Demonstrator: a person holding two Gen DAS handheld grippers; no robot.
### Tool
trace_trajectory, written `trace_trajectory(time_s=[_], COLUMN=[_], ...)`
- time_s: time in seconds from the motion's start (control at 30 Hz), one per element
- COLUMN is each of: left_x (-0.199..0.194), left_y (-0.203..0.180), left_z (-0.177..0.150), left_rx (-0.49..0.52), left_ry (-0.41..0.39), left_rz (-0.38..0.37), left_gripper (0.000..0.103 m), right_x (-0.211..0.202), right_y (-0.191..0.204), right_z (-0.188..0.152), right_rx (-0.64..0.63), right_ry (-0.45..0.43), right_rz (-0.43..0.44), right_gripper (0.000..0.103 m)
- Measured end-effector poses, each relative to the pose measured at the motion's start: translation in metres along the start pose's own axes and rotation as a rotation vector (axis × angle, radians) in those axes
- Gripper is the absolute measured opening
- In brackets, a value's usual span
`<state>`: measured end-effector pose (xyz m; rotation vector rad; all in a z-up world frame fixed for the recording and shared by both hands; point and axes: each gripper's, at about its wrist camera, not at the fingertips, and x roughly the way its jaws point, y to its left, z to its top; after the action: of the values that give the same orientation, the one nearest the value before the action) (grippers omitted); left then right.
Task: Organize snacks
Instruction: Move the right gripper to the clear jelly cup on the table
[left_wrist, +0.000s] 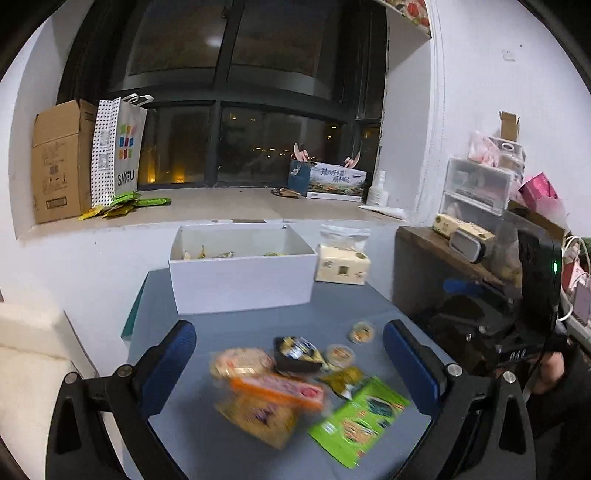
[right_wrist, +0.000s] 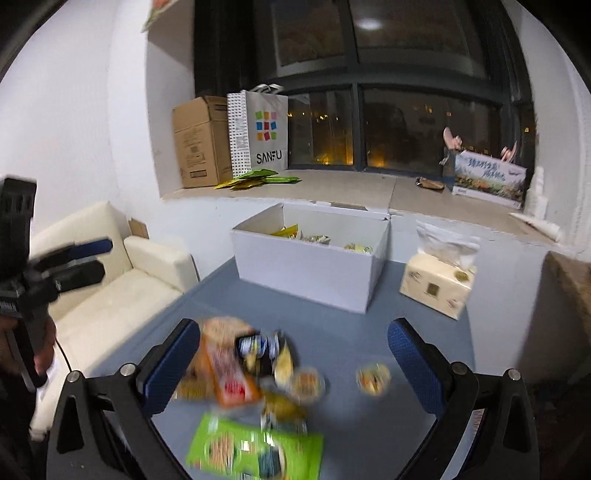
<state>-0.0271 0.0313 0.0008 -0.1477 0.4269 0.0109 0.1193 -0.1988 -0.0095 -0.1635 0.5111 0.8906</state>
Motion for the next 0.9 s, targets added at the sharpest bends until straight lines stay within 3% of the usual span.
trace_trajectory(time_s=[0.13, 0.27, 0.5, 0.9], left_x=[-0.007, -0.005, -0.001, 0.011], left_y=[-0.002, 0.001, -0.010, -0.024], left_z=[-0.006, -0.002, -0.011, -0.024], left_rx=[-0.040, -0.077, -0.025, 0.027], left_ry=[0.011, 0.010, 0.045, 0.099], left_rz=[-0.018, -0.032, -0.042, -0.055], left_gripper=[0.103, 0.103, 0.103, 0.103], right_x=[-0.037, -0.046, -0.029, 0.016], right_y=[0.003, -0.009, -0.045, -0.045], right_z=[-0.035, -0.056, -0.079, -0.090], right_rx=[0.007, 0.007, 0.124, 0.123], right_ry=[-0.020, 0.016, 0.087, 0.183], right_rz=[-0.014, -0.052, -0.147, -0.134], right_gripper=[0.103, 0.103, 0.103, 0.103])
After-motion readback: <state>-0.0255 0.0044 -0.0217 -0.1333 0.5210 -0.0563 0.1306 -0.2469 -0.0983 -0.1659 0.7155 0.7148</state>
